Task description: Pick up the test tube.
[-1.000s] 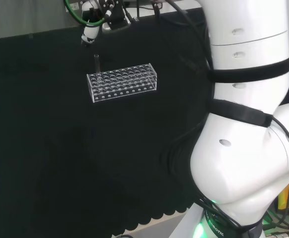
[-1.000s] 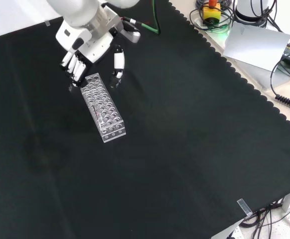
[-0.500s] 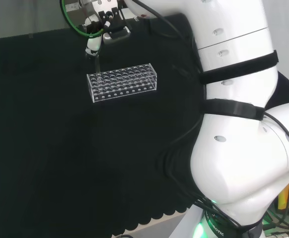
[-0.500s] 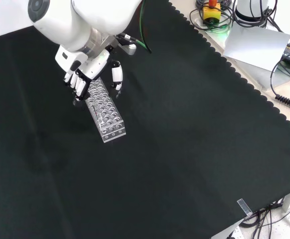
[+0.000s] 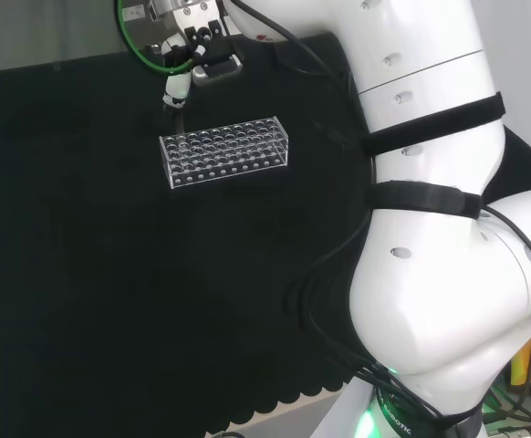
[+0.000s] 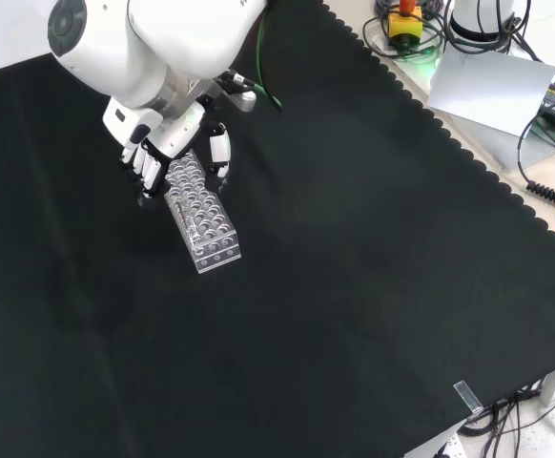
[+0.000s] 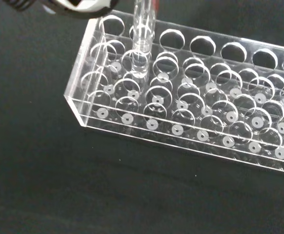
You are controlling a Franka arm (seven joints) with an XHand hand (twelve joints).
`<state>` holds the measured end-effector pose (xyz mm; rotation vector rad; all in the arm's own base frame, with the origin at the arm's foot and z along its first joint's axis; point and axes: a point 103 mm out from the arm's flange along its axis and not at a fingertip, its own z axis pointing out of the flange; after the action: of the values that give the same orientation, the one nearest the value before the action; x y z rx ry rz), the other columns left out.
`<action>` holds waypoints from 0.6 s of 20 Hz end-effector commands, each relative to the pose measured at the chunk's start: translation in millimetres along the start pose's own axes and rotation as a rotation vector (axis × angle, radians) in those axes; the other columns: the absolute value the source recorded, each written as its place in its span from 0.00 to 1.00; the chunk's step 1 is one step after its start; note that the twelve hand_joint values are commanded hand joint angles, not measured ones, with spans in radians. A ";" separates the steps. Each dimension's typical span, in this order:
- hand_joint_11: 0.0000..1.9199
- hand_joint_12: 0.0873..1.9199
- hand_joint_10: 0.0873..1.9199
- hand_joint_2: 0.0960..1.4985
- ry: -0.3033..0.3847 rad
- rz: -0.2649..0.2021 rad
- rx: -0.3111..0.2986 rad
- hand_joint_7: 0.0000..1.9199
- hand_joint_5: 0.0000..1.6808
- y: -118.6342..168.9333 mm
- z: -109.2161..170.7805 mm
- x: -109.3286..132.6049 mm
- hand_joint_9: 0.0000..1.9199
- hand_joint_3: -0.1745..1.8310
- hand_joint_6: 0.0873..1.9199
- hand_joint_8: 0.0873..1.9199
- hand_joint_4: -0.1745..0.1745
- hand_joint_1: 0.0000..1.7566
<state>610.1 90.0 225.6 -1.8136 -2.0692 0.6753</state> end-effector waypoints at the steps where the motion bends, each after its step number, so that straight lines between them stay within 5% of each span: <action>1: 0.10 0.80 0.42 0.45 -0.006 0.015 0.022 0.33 0.28 11.8 20.8 -7.1 0.24 0.35 0.03 0.43 0.11 0.48; 6: 0.12 0.79 0.41 0.44 -0.013 0.026 0.023 0.36 0.28 13.5 28.4 -9.1 0.26 0.36 0.06 0.43 0.11 0.49; 12: 0.13 0.78 0.39 0.42 0.004 0.029 -0.003 0.40 0.25 14.9 29.1 -7.3 0.30 0.39 0.24 0.42 0.12 0.50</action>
<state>608.1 79.6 193.3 -1.8373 -2.0426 0.7019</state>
